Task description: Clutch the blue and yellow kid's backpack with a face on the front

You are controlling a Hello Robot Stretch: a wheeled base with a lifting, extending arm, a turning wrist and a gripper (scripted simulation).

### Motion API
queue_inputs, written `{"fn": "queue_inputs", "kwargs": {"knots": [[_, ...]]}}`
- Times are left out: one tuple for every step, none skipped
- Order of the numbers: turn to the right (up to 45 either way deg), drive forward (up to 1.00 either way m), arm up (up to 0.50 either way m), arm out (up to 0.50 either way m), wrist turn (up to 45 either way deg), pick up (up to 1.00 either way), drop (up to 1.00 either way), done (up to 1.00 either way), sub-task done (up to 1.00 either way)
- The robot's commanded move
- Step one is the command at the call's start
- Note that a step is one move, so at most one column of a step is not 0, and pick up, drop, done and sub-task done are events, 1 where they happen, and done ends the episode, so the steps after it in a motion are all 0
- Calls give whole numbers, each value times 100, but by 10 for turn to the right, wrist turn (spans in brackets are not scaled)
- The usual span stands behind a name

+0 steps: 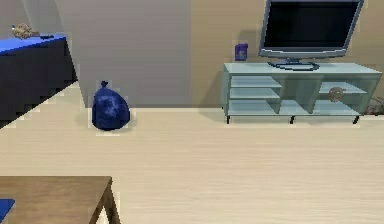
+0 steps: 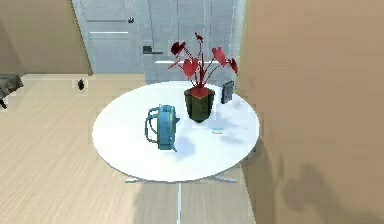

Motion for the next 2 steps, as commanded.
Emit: {"fn": "queue_inputs", "kwargs": {"knots": [[0, 0, 50, 0, 0, 0, 0, 0, 0], [0, 0, 34, 0, 0, 0, 0, 0, 0]]}}
